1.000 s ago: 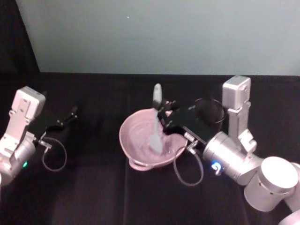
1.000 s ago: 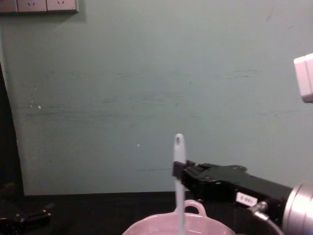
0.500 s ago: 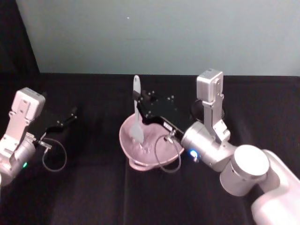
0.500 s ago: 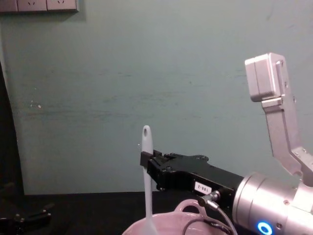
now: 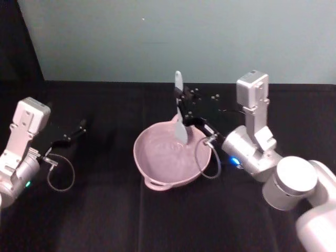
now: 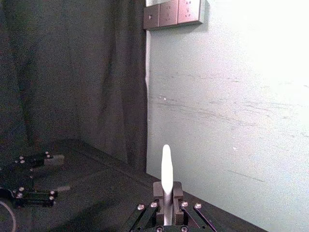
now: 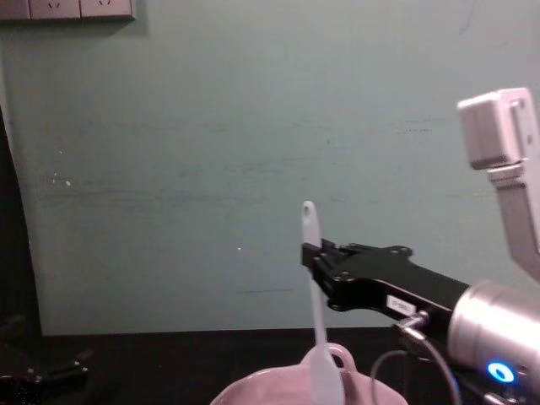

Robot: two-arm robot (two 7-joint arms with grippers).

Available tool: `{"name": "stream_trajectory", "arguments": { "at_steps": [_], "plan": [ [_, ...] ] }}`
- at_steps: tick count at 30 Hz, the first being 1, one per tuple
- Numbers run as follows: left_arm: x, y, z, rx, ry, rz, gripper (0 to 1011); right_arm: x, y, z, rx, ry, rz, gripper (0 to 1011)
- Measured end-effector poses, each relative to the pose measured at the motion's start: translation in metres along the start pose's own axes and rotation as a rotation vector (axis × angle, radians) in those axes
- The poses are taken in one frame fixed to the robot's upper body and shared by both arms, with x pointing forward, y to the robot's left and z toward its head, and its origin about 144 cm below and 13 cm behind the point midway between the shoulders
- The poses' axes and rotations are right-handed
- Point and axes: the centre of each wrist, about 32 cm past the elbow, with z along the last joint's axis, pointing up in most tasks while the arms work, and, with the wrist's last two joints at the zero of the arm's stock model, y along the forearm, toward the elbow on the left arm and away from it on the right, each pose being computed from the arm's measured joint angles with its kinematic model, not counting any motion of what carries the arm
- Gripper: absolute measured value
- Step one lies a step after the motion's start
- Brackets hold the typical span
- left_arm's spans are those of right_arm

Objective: Use the one hand to pick up the spoon and stir the clear water in the bowl.

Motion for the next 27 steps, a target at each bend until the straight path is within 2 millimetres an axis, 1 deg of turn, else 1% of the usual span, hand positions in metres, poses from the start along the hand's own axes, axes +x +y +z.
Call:
{"name": "stream_trajectory", "arguments": {
  "at_steps": [4,8,12,14,18,19,23,27],
  "plan": [
    [0.000,0.000,0.000,0.000,0.000,0.000,1011,0.004,-0.012,0.004,-0.014,-0.002,-0.005,113],
    [0.000,0.000,0.000,0.000,0.000,0.000,1011,0.002,-0.023,0.008,-0.027,0.025,0.012,113],
    [0.000,0.000,0.000,0.000,0.000,0.000,1011,-0.008,-0.032,0.010,-0.042,0.067,0.051,113],
    [0.000,0.000,0.000,0.000,0.000,0.000,1011,-0.018,-0.035,0.010,-0.045,0.102,0.088,113],
    [0.000,0.000,0.000,0.000,0.000,0.000,1011,-0.028,-0.032,0.009,-0.031,0.135,0.129,113],
    [0.000,0.000,0.000,0.000,0.000,0.000,1011,-0.028,-0.032,0.009,-0.031,0.135,0.129,113],
    [0.000,0.000,0.000,0.000,0.000,0.000,1011,-0.037,-0.021,0.008,-0.011,0.152,0.163,113],
    [0.000,0.000,0.000,0.000,0.000,0.000,1011,-0.039,-0.007,0.004,0.000,0.148,0.165,113]
  ]
}}
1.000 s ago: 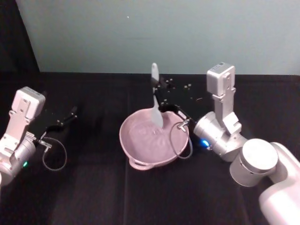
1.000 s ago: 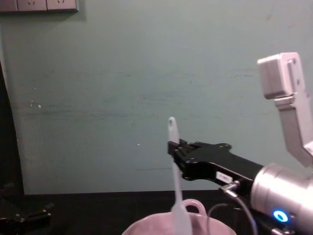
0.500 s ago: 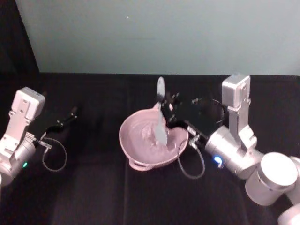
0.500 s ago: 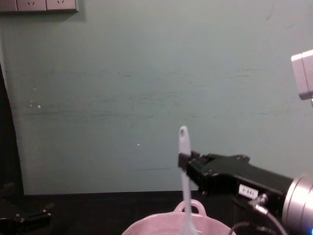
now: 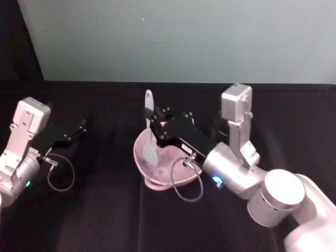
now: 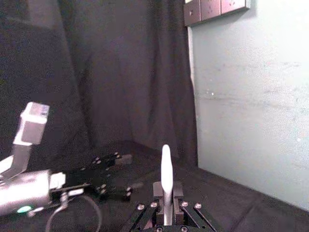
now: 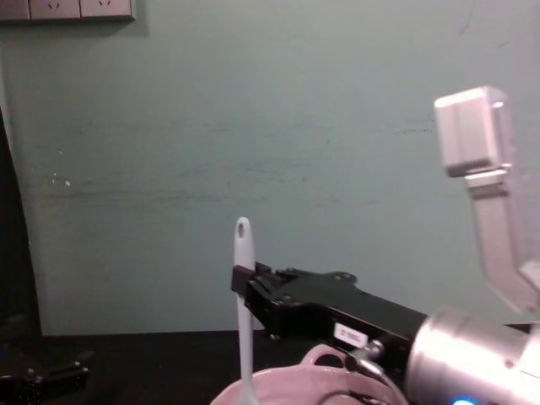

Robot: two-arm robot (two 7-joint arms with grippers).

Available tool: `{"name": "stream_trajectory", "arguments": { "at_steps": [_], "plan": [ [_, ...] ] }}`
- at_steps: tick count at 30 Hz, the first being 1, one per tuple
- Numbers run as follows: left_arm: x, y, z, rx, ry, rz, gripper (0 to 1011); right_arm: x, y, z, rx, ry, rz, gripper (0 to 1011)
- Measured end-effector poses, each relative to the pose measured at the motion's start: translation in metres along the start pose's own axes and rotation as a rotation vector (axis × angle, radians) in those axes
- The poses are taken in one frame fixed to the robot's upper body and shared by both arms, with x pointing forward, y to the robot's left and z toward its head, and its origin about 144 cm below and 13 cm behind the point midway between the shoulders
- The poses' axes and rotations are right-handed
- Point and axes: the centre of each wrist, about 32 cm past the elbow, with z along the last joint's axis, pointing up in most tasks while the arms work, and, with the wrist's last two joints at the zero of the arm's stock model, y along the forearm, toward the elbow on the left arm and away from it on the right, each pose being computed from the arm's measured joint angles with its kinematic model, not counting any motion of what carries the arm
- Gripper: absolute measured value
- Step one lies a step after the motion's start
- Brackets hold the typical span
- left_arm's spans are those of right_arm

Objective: Use the one hand to pick up the spoon and stir the clear water in the bowl.

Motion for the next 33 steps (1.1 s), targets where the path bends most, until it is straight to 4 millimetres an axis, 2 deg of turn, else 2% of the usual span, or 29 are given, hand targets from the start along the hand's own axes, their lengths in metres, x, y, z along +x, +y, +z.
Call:
{"name": "stream_trajectory", "arguments": {
  "at_steps": [3,9,14,18,23,33],
  "plan": [
    [0.000,0.000,0.000,0.000,0.000,0.000,1011,0.007,0.013,-0.006,0.009,-0.027,-0.034,113],
    [0.000,0.000,0.000,0.000,0.000,0.000,1011,0.020,0.019,-0.011,0.019,-0.066,-0.103,113],
    [0.000,0.000,0.000,0.000,0.000,0.000,1011,0.031,0.013,-0.010,0.019,-0.093,-0.149,113],
    [0.000,0.000,0.000,0.000,0.000,0.000,1011,0.035,0.000,-0.002,0.025,-0.084,-0.168,113],
    [0.000,0.000,0.000,0.000,0.000,0.000,1011,0.034,-0.015,0.009,0.046,-0.045,-0.162,113],
    [0.000,0.000,0.000,0.000,0.000,0.000,1011,0.036,-0.028,0.023,0.069,0.053,-0.162,113]
  ]
}}
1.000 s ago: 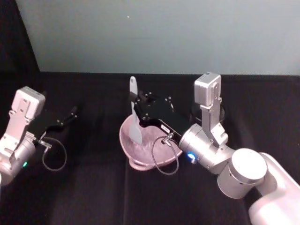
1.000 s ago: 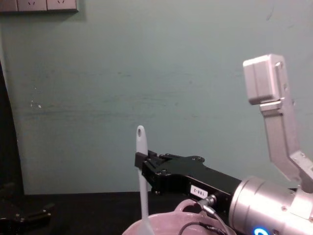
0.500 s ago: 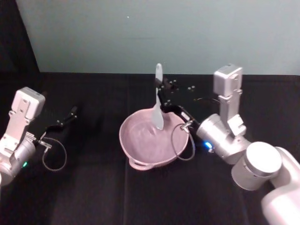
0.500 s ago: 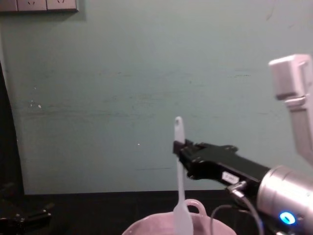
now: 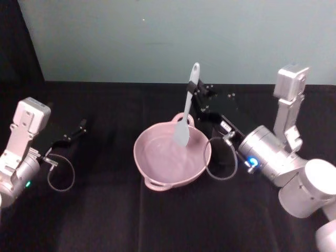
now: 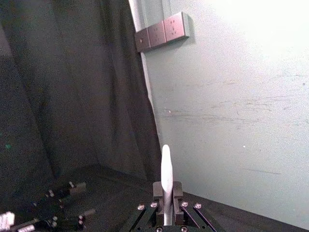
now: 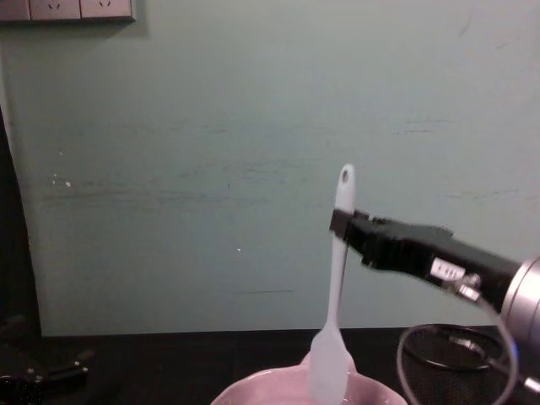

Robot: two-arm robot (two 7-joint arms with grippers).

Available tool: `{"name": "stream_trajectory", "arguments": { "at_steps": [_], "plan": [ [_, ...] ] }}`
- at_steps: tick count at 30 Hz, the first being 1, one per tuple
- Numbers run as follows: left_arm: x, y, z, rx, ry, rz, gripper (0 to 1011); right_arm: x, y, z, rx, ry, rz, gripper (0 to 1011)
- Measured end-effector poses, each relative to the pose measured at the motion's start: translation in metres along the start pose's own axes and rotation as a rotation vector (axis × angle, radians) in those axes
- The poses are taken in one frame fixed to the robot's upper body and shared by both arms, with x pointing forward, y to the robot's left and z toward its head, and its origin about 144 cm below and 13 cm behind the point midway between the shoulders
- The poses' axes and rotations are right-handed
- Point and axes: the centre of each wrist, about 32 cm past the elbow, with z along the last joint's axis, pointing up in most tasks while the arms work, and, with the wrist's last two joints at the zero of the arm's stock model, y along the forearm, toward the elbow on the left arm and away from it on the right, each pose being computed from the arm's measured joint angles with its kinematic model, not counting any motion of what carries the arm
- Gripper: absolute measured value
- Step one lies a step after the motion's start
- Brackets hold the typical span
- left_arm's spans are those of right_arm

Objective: Use the one hand to pick up the spoon and stir the clear water in the bowl.

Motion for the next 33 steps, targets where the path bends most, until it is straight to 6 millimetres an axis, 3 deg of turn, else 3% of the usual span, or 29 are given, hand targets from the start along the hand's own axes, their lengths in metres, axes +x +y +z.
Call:
{"name": "stream_trajectory", "arguments": {
  "at_steps": [11,17,23,33],
  "plan": [
    [0.000,0.000,0.000,0.000,0.000,0.000,1011,0.019,-0.014,0.066,0.013,0.162,-0.021,112],
    [0.000,0.000,0.000,0.000,0.000,0.000,1011,0.037,-0.028,0.089,0.026,0.243,-0.069,113],
    [0.000,0.000,0.000,0.000,0.000,0.000,1011,0.051,-0.041,0.092,0.021,0.253,-0.115,113],
    [0.000,0.000,0.000,0.000,0.000,0.000,1011,0.074,-0.051,0.075,-0.001,0.240,-0.187,113]
  ]
}}
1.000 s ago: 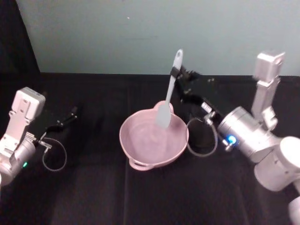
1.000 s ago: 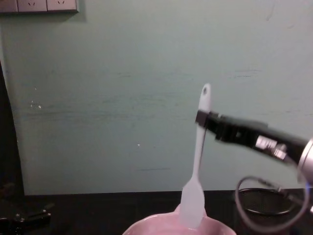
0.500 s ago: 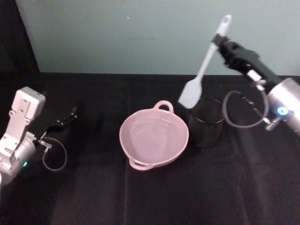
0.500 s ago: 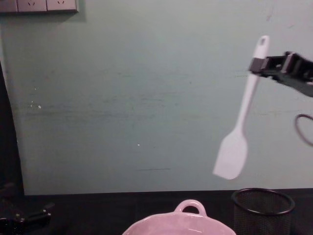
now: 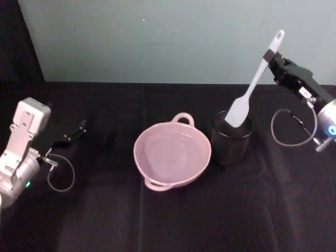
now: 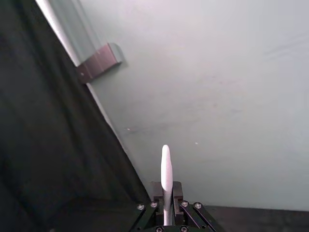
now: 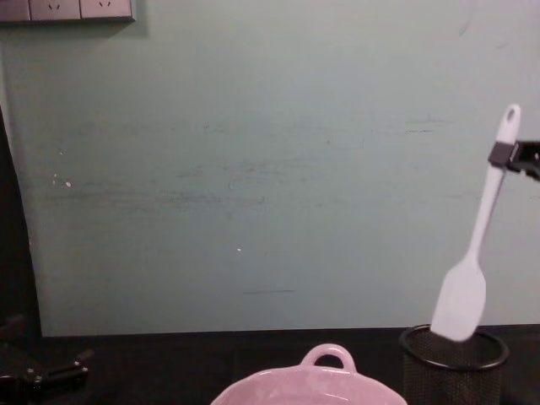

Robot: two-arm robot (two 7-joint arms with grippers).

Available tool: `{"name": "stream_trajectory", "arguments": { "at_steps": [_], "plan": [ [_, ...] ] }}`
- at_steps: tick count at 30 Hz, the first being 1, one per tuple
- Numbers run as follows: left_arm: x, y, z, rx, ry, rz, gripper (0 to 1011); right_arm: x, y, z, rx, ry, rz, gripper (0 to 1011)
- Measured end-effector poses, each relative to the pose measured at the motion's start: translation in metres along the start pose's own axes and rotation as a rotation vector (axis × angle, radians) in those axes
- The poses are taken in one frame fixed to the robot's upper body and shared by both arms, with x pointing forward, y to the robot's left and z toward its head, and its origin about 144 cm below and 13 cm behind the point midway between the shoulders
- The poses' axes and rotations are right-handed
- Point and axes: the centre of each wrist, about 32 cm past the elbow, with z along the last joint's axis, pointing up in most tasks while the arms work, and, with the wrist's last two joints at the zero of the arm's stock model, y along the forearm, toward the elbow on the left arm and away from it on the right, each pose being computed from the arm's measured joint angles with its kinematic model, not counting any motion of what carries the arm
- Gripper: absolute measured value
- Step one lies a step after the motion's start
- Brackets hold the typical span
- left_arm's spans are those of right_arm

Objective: Use the one hand to pick up the spoon and stir the clear water in the bowl.

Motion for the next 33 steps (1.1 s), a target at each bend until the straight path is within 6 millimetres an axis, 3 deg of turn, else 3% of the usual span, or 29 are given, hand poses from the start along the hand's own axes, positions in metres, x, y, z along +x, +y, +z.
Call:
{"name": "stream_trajectory", "arguments": {
  "at_steps": [20,33],
  "plan": [
    [0.000,0.000,0.000,0.000,0.000,0.000,1011,0.026,0.007,-0.042,-0.051,0.071,-0.048,114],
    [0.000,0.000,0.000,0.000,0.000,0.000,1011,0.034,0.005,-0.058,-0.074,0.099,-0.027,113]
  ]
}}
